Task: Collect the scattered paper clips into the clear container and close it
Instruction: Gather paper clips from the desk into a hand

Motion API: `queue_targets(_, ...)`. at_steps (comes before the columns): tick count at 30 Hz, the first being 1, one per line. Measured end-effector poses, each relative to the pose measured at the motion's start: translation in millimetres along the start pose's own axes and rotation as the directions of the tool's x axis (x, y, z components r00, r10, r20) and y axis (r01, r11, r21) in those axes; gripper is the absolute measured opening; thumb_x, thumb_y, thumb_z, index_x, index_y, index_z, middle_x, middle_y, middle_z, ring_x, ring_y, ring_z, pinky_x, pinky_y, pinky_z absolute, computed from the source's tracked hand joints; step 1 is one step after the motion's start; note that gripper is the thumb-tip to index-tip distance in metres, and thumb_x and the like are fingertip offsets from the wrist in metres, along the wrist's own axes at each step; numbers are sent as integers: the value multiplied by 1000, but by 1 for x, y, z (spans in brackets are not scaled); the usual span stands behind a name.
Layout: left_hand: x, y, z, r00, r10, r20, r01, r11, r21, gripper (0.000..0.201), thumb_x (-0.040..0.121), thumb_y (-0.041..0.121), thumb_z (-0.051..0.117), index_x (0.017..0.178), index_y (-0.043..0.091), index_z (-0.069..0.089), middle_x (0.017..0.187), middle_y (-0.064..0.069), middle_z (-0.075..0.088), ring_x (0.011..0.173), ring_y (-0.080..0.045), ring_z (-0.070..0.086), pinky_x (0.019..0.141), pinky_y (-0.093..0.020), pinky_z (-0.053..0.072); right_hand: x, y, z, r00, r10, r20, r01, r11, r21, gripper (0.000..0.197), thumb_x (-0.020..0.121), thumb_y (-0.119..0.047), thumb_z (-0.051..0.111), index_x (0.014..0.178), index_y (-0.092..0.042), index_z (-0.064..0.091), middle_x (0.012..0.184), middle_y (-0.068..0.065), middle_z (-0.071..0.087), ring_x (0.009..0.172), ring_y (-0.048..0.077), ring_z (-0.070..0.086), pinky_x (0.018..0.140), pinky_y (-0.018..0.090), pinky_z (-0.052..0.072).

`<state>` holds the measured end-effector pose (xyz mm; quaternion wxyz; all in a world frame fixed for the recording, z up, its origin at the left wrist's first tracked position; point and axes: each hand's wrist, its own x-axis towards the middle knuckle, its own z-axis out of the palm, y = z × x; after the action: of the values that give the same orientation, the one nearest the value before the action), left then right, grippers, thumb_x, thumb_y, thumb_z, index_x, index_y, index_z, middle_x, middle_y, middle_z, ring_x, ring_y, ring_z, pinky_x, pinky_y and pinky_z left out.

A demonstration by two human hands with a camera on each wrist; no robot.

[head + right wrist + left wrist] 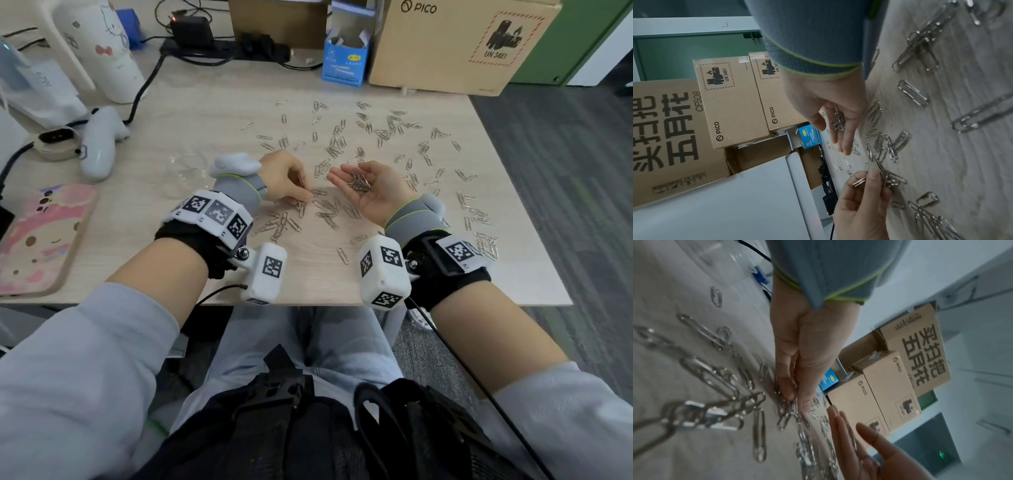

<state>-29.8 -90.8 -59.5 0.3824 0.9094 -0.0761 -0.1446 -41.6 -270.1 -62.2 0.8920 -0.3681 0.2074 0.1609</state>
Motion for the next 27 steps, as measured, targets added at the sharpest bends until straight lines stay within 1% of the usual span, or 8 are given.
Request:
queue_targets(3,4,-1,-9,999,24,22,-20,985,-170,15,73,6,75,69,13,62,65,-8,62,41,-2,57,49,-17,50,2,0,5,999,38,-1,-38,999,-23,22,96,-5,39,95,11,54,98,31,59,87,38,63,70,39,59)
queue_targets(8,14,20,-10,990,138,5,-126,918,-375,15,76,1,70,71,12,62,60,2,65,51,-1,61,60,-14,55,6,1,15,997,80,4,-79,991,-112,26,98,-8,38,83,7,53,87,20,58,76,31,62,63,32,58)
queue_targets(10,18,30,-6,984,178,-11,-171,921,-350,15,76,3,71,72,15,62,67,-2,63,52,-1,60,60,-16,53,6,3,20,992,116,50,-109,986,-125,26,98,-9,38,92,9,55,92,22,60,74,35,65,65,33,58)
queue_targets(16,35,50,3,961,275,14,-264,934,-239,16,71,3,76,74,15,66,66,10,66,59,2,59,60,-12,49,12,-7,20,989,114,94,-115,993,1,32,101,-12,32,88,1,58,63,14,70,54,25,70,61,31,58)
queue_targets(18,40,54,3,952,282,-120,-301,936,-184,11,72,6,74,80,12,69,62,16,65,60,2,57,58,-7,45,14,-11,15,995,75,63,-78,996,50,28,100,-7,36,88,7,56,63,18,68,55,29,70,58,32,59)
queue_targets(21,54,52,7,913,261,-313,-282,959,-22,14,78,10,65,89,15,72,84,6,65,70,-8,54,67,-13,41,16,-21,1,999,30,12,-32,992,120,28,98,-4,34,85,11,55,65,25,67,56,34,70,56,32,60)
queue_targets(25,74,41,20,960,236,-149,-223,970,97,31,79,18,65,111,19,67,121,-6,59,113,-19,53,92,-22,37,14,-35,-14,997,-53,-53,63,977,202,28,97,-3,35,84,11,54,67,26,66,60,36,68,61,37,59)
queue_targets(27,78,42,29,969,247,-31,-237,953,190,45,77,30,68,121,21,60,139,-9,48,133,-27,38,110,-34,30,14,-40,-20,995,-72,-76,87,970,228,28,98,-4,35,83,10,55,67,27,66,60,37,68,61,37,59)
